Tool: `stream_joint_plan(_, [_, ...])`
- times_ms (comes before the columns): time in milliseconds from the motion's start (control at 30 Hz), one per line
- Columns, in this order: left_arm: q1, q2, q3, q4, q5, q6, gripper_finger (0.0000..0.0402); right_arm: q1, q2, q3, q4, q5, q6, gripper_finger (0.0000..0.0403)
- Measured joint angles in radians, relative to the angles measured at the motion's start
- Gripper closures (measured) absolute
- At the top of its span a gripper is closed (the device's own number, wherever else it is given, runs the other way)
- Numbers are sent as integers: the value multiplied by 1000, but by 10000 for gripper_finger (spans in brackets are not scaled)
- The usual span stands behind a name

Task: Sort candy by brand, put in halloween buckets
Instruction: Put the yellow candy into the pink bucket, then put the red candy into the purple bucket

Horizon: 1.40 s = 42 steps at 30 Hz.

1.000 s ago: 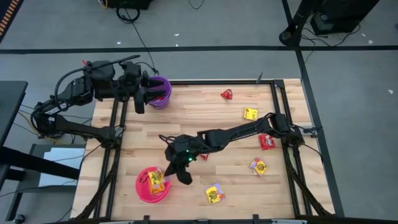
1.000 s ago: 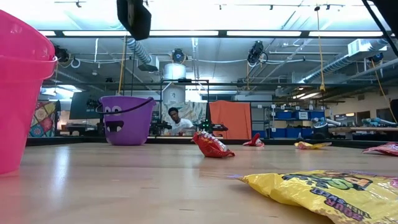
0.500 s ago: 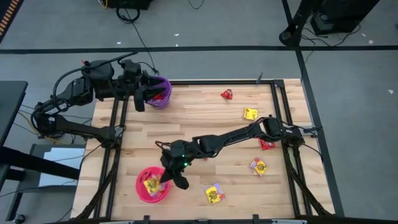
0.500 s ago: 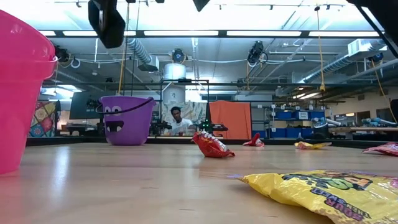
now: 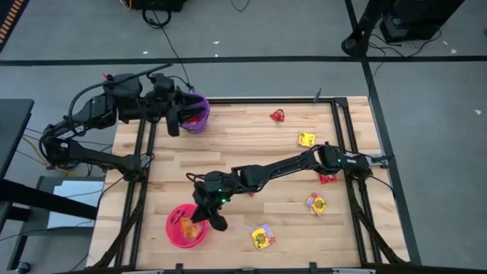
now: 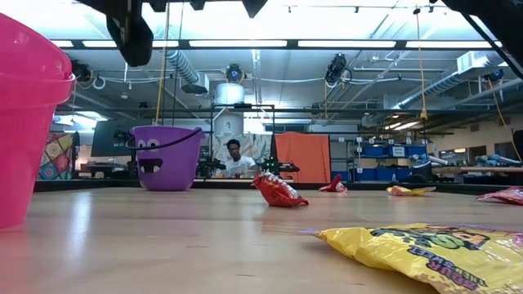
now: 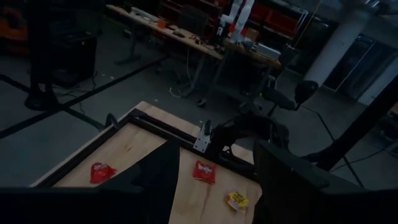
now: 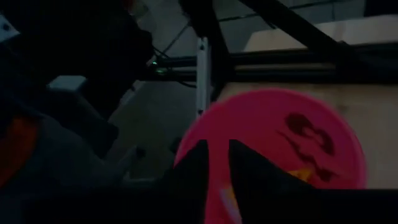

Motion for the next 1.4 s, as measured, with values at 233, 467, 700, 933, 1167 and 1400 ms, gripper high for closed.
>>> stream_joint_plan(233, [0,3,0,-2,0,9,191,-18,-9,-1,-27,16,7,265])
stream_joint_plan(467, [0,3,0,-5,7,19,191,-75,-170,0,-218,153,-84,274])
stream_joint_plan(700, [0,3,0,-13,35,45,191,-105,-420,-1,-555,427,-195,288])
stream_joint_plan(933, [0,52,0,-40,49,49,191,-108,-651,0,-751,598,-103,291])
stream_joint_plan(1167, [4,260,0,-81,19,214,191,-99,-818,0,-791,658,22,291])
stream_joint_plan(1400, [74,543,0,-3,-6,374,191,-51,-916,0,-881,860,108,291])
